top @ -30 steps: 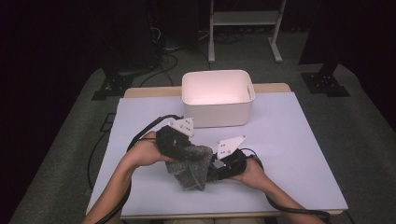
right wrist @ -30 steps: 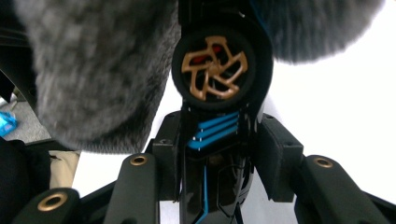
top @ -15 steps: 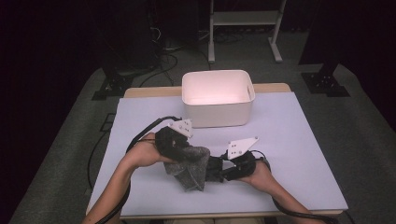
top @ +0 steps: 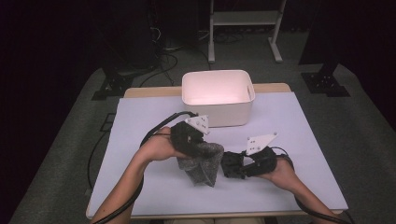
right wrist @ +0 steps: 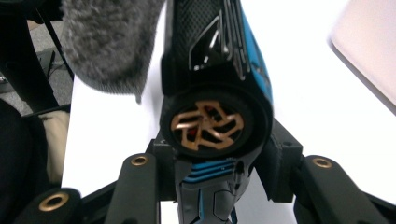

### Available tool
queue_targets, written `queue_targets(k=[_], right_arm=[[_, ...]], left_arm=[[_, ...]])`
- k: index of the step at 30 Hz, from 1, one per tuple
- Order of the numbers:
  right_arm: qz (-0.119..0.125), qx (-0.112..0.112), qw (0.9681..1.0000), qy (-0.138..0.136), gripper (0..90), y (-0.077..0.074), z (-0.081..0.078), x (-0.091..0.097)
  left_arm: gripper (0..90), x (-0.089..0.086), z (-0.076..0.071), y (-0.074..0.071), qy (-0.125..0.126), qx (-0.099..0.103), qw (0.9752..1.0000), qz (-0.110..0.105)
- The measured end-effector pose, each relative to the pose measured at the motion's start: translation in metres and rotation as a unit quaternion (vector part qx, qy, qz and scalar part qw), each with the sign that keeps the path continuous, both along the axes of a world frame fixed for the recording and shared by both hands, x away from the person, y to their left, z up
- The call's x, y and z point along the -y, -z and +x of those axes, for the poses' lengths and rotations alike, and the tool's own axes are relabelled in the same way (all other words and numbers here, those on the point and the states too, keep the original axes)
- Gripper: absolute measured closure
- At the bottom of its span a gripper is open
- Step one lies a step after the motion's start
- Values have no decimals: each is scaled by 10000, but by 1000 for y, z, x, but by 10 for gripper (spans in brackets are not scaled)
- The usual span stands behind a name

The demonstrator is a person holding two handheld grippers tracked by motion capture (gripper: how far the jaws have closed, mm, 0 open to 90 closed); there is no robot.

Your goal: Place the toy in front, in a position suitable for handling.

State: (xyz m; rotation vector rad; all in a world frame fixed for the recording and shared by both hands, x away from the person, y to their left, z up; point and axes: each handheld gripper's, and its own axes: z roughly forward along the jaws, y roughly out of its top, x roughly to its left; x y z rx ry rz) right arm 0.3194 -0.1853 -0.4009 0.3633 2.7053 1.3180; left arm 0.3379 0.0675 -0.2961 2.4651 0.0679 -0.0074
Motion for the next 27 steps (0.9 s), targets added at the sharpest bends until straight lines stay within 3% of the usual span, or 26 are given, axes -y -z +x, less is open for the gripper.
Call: queue_targets(k=[3,8,10,15,20,23,27], right_arm=[[-324,36,9993,168,558,-6,2,12],[-640,34,9973,368,558,-11,10,16],[-653,-12,9969,429,557,-10,14,8],[-741,128,9963,425,550,-3,18,-26],[-1171,405,9919,278,553,12,19,-59],[-1292,314,9908,248,552,19,21,-70],[-1126,146,9931,301,547,22,24,-68]], left_arm=[[720,1,1,-1,7,20,10000,10],[720,-7,3,-1,-101,23,9999,-15],[720,-11,4,-1,-139,27,9999,-16],[719,-31,2,1,-326,1,9995,-40],[719,-59,1,10,-643,-95,9979,-17],[719,-72,1,16,-763,-148,9970,-39],[718,-80,2,24,-834,-218,9963,-31]])
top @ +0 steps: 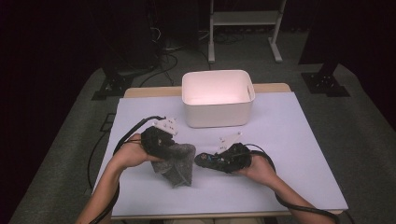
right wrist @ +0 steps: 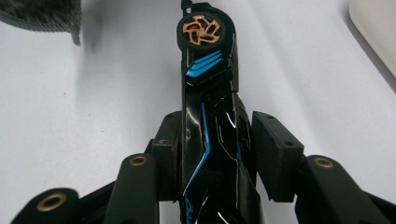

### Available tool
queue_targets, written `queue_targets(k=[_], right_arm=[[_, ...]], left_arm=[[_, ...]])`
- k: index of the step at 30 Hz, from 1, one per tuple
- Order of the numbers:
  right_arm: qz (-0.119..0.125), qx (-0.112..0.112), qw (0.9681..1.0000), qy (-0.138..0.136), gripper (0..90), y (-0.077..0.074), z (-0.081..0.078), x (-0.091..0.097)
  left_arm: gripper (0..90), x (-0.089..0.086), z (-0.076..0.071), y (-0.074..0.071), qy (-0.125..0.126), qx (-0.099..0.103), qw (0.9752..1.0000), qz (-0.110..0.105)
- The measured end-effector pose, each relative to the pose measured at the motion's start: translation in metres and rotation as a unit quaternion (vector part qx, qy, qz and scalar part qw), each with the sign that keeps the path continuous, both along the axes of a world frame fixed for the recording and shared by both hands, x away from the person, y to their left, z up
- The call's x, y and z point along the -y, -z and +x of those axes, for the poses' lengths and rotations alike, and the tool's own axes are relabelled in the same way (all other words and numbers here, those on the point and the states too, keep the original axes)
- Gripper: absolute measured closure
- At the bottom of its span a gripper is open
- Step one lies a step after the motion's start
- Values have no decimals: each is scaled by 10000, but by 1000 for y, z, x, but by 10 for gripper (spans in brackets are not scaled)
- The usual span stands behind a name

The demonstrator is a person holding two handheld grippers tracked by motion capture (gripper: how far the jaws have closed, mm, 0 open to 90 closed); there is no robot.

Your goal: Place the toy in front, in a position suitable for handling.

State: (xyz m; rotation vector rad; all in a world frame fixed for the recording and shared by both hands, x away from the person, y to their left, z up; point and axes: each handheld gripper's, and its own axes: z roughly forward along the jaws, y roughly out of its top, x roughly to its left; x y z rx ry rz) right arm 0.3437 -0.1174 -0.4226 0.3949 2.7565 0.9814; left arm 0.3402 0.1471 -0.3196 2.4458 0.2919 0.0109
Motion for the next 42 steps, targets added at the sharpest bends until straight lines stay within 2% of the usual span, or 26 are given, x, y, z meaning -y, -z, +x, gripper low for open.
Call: queue_targets(k=[3,6,8,14,20,23,24,25,26,28,33,36,37,38,42], right_arm=[[176,-285,9994,43,507,-2,1,3],[366,-540,9979,-25,454,-3,1,5],[329,-497,9982,-84,441,-4,-2,5],[425,-569,9973,-175,384,-5,-10,7],[546,-618,9965,-166,339,1,-15,16],[776,-850,9932,-188,332,1,-18,20],[809,-887,9925,-223,363,1,-20,21],[773,-863,9928,-314,354,1,-21,21],[690,-897,9931,-292,375,2,-23,20],[492,-747,9956,-279,358,8,-24,18],[651,-843,9939,-290,315,11,-25,17],[581,-859,9940,-342,247,13,-26,14],[564,-942,9934,-327,232,14,-26,12],[498,-1002,9932,-317,232,15,-25,11],[223,-933,9949,-327,232,25,-26,5]], left_arm=[[716,-2,1,3,-6,-24,10000,17],[715,-1,0,6,-28,-60,10000,17],[713,0,0,7,-33,-76,10000,30],[709,-2,-1,7,-21,-83,10000,45],[707,-2,-2,12,-17,-128,9999,37],[708,-4,-2,17,-38,-161,9999,-16],[707,-5,-2,18,-63,-174,9998,-16],[708,-5,-1,20,-73,-185,9998,-9],[708,-6,-2,21,-95,-205,9997,-23],[708,-8,-2,23,-103,-220,9997,-23],[707,-14,-3,30,-193,-248,9994,-109],[707,-19,-3,34,-259,-282,9991,-168],[707,-21,-3,36,-283,-289,9990,-182],[706,-21,-3,36,-283,-289,9990,-182],[706,-27,-2,44,-388,-326,9985,-205]])
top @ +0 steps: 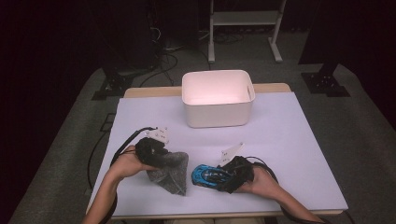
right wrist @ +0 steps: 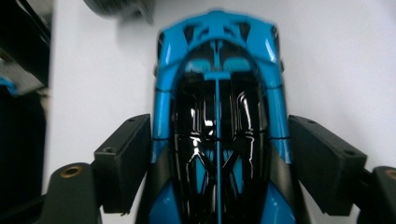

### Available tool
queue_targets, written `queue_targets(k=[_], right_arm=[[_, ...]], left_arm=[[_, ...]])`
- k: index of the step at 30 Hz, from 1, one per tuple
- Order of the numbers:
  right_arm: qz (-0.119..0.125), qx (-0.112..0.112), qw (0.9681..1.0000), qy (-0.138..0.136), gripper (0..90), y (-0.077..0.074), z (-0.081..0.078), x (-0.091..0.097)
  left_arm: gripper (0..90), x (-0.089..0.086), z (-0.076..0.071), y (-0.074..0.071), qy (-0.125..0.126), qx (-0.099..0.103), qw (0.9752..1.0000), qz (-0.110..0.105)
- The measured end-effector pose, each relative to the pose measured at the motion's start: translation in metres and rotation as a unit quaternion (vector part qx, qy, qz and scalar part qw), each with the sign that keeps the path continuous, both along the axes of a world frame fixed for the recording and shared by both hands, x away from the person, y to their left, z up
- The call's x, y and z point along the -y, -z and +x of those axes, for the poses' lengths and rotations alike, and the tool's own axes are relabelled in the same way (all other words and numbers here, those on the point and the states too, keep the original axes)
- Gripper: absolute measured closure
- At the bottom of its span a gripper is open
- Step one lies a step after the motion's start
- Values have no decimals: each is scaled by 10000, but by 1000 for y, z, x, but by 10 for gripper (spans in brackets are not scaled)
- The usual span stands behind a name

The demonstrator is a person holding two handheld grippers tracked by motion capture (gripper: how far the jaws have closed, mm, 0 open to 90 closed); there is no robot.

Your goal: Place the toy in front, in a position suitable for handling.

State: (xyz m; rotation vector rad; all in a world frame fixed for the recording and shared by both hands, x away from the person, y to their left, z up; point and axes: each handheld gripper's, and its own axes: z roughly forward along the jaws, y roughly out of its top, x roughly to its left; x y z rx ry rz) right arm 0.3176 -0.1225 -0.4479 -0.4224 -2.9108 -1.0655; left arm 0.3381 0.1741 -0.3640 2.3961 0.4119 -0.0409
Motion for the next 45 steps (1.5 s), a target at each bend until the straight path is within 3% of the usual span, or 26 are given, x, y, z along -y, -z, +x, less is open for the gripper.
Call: queue_targets(k=[5,10,13,14,16,18,20,21,25,27,30,36,39,43,45], right_arm=[[-209,445,9982,-335,260,-3,-3,-4],[-563,418,9942,-809,262,-8,9,-4],[-658,392,9928,-926,262,-12,15,0],[-618,377,9929,-939,261,-13,17,1],[-462,122,9950,-873,258,-7,21,4],[-200,166,9965,-796,256,-4,20,7],[-112,129,9974,-702,239,-4,18,7],[-44,10,9979,-639,226,-5,19,8],[492,-284,9972,-490,219,-14,23,18],[635,-298,9964,-469,219,-22,24,23],[614,-216,9971,-397,220,-33,28,27],[638,-50,9976,-274,221,-50,38,35],[667,21,9975,-226,221,-56,43,38],[633,68,9978,-169,221,-60,48,40],[609,100,9980,-148,220,-62,51,41]], left_arm=[[707,-6,1,2,-138,29,9998,-105],[707,-12,3,-5,-231,102,9996,-87],[706,-17,3,-9,-318,195,9993,-22],[707,-19,3,-8,-371,202,9991,-35],[706,-21,4,-3,-450,194,9988,43],[701,-22,6,7,-519,170,9983,181],[693,-24,6,18,-591,90,9981,114],[688,-25,6,22,-629,122,9979,139],[644,-33,4,30,-842,115,9962,-213],[639,-35,4,32,-875,99,9956,-328],[622,-34,4,34,-946,172,9947,-358],[508,-37,4,32,-1120,264,9918,-549],[458,-39,3,30,-1150,314,9915,-514],[402,-48,2,28,-1319,458,9883,-610],[372,-54,0,26,-1452,539,9856,-679]])
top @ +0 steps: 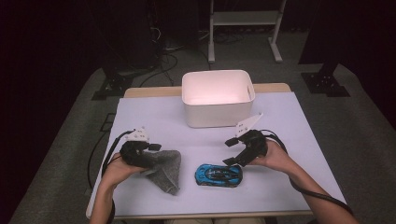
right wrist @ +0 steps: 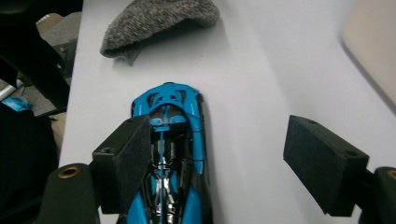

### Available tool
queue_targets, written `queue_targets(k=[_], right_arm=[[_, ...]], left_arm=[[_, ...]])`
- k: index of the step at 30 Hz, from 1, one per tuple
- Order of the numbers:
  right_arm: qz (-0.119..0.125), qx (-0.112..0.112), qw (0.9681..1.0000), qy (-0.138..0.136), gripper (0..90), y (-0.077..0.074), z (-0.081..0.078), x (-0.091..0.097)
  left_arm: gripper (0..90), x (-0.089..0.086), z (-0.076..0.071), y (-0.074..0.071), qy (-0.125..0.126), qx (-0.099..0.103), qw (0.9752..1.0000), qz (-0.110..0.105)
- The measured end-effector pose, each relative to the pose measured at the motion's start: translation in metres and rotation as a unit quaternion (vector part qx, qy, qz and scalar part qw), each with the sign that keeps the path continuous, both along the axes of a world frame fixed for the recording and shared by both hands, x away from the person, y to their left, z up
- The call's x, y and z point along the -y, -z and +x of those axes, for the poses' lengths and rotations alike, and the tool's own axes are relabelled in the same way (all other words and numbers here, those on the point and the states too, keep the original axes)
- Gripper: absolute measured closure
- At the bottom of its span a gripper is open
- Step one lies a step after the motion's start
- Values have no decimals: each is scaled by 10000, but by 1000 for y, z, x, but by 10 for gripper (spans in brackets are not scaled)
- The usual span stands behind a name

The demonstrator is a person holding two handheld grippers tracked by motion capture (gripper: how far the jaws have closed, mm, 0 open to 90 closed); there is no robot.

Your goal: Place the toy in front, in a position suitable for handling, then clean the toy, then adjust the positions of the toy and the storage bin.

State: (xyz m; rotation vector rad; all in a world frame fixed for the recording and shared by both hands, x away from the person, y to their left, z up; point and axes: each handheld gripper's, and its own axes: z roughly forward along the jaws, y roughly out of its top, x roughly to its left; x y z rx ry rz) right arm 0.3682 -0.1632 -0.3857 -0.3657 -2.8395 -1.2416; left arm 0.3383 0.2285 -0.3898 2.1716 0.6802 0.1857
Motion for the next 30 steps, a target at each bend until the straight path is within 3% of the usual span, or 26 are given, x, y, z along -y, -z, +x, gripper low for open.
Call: queue_targets(k=[3,8,30], right_arm=[[26,28,10000,35,220,-4,4,2],[29,137,9999,66,220,-13,11,5],[77,374,9992,139,218,-54,47,11]], left_arm=[[323,-13,-2,-4,-240,111,9995,-169],[256,-25,-7,-8,-385,187,9986,-316],[184,-28,-11,-12,-354,214,9986,-336]])
